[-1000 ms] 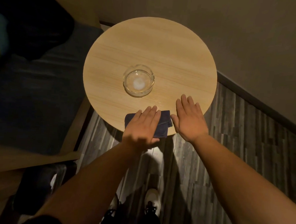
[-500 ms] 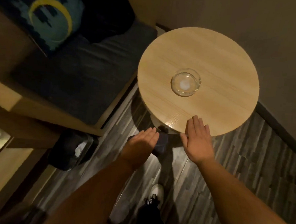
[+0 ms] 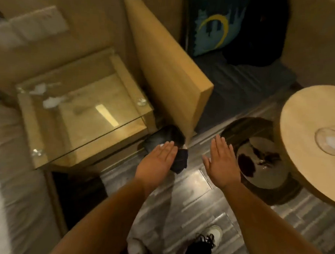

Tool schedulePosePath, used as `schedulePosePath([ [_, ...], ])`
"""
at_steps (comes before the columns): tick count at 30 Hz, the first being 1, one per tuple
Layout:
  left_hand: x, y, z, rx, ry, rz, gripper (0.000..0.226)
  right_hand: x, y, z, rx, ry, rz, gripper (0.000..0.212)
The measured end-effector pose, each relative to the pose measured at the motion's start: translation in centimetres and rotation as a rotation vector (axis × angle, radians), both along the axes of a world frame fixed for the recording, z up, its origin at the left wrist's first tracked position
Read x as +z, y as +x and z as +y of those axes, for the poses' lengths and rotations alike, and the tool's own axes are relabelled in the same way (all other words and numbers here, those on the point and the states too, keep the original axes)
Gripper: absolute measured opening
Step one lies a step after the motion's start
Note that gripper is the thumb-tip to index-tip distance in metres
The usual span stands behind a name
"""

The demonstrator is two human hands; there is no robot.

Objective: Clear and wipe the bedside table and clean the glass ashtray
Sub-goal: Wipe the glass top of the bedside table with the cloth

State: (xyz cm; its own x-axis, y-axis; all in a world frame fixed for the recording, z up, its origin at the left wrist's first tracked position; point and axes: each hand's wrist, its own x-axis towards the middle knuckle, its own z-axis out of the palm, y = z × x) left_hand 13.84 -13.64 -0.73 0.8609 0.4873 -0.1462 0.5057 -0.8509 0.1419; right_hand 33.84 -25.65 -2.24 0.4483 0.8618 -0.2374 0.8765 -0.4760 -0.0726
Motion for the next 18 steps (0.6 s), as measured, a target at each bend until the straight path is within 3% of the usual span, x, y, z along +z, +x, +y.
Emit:
schedulePosePath([
  [10,3.5,-20.1,11.6,0.385,0.031,-0.134,0.071,3.0,-16.5,17.6,0.311,0.1,0.011,0.07],
  [18,2.3,-25.7,19.1,0.596,0.002,-0.083,0.08,1.7,-19.9,30.4,0.452,0.117,0.0,0.067],
])
